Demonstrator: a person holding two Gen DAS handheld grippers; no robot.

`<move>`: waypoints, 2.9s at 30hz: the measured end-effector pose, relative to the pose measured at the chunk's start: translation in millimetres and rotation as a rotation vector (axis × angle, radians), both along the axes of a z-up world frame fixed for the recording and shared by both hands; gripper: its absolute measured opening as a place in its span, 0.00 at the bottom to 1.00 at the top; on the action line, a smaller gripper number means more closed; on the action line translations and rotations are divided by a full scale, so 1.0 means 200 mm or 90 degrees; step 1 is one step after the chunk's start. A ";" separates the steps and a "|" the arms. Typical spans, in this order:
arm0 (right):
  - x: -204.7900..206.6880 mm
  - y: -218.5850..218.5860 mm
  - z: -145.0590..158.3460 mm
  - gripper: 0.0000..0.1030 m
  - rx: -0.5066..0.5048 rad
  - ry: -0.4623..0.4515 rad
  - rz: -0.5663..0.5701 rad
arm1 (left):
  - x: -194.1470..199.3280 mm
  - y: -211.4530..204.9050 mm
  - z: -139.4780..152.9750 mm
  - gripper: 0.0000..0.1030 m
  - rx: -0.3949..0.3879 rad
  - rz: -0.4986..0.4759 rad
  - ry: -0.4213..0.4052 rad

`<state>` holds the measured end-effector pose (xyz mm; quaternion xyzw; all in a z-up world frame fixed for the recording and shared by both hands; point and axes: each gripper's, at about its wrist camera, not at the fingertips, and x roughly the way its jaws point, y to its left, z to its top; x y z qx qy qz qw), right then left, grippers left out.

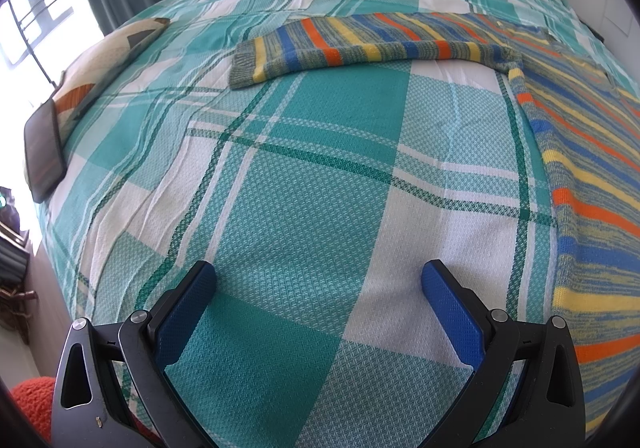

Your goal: Fold small clothes

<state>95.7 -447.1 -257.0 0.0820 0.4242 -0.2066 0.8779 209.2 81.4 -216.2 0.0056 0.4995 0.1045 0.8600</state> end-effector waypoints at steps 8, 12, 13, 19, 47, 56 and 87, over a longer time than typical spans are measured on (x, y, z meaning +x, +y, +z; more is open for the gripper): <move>0.00 0.00 0.00 1.00 0.000 0.000 0.000 | 0.00 0.00 0.00 1.00 0.001 0.000 0.000; 0.00 0.00 0.00 1.00 0.000 0.000 0.000 | 0.00 0.00 0.00 1.00 0.001 0.000 0.000; 0.00 0.00 0.00 1.00 0.000 0.000 0.000 | 0.00 0.00 0.00 1.00 0.001 0.000 0.000; 0.00 0.01 0.00 1.00 -0.001 0.000 0.000 | 0.00 0.01 0.00 1.00 0.001 -0.001 0.000; 0.00 0.01 0.00 1.00 0.002 0.004 0.001 | -0.01 0.02 0.02 1.00 -0.015 0.012 0.001; 0.07 -0.54 0.27 1.00 0.280 -0.142 -0.028 | -0.08 0.08 0.19 0.99 -0.104 0.018 -0.049; 0.93 -0.13 0.89 0.05 0.154 -0.095 0.163 | 0.00 0.02 0.09 0.99 -0.117 0.002 -0.013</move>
